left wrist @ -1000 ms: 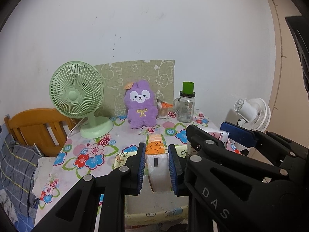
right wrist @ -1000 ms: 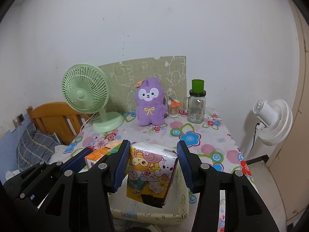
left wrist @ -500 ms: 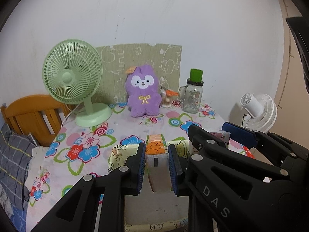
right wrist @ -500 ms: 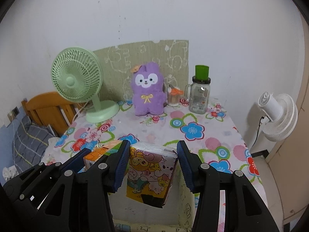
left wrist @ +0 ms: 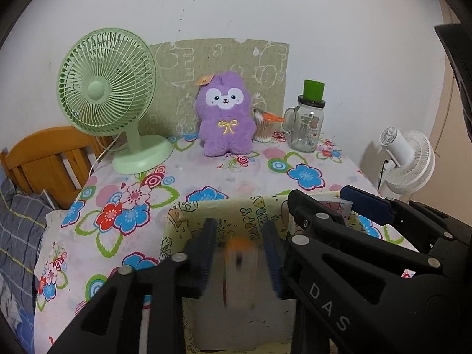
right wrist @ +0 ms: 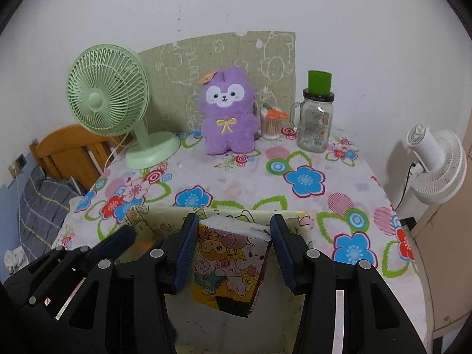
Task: Organize soft objects
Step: 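Open the right tool dropping the tissue pack in the box while the left drops the white box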
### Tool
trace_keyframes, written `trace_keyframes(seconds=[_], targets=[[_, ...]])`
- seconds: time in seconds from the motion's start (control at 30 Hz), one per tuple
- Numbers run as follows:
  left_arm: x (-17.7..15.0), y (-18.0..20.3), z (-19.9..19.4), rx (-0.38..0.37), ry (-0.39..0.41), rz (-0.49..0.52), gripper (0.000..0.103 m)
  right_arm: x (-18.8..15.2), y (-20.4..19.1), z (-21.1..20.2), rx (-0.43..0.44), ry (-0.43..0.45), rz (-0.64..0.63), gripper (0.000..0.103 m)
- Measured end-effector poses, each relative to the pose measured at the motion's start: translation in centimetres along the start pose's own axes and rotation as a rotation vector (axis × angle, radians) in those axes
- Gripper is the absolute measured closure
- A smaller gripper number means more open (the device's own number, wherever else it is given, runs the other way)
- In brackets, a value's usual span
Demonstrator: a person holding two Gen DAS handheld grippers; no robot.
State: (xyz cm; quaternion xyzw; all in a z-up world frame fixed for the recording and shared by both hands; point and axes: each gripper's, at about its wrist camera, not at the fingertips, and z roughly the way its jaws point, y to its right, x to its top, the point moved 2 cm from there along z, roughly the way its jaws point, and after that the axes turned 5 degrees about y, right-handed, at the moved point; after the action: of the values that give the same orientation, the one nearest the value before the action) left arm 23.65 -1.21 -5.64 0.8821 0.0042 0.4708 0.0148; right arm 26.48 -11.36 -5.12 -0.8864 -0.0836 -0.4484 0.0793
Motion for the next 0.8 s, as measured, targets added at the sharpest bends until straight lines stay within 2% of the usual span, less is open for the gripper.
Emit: trace_keyframes(seconds=[0.47,0.53,0.6,0.67,0.7,0.8], targets=[[-1.0,-0.3,1.0,0.027,-0.05,0.001,0.054,-1.1,-0.1,2.0,0.004,-0.057,-0.012,0.047],[-1.1,-0.2,1.0,0.019,-0.051,0.006,0.046,-1.2,-0.1,2.0,0.001,-0.063,-0.015,0.029],[-1.1,-0.2,0.6,0.029,-0.036,0.014,0.044,-1.2,-0.1,1.8,-0.008,-0.061,-0.025,0.023],[-1.0,-0.1,0.2,0.002,-0.024,0.01,0.035,-1.3,-0.2,1.1,-0.037,-0.03,-0.041,0.018],[-1.0,0.0,-0.1,0.001,-0.015,0.006,0.033,-1.2,-0.2,0.8,-0.033,-0.017,-0.048,0.016],[-1.0,0.0,-0.8,0.003,-0.002,0.006,0.029,-1.2,-0.2,0.2,-0.014,-0.009,-0.037,0.014]])
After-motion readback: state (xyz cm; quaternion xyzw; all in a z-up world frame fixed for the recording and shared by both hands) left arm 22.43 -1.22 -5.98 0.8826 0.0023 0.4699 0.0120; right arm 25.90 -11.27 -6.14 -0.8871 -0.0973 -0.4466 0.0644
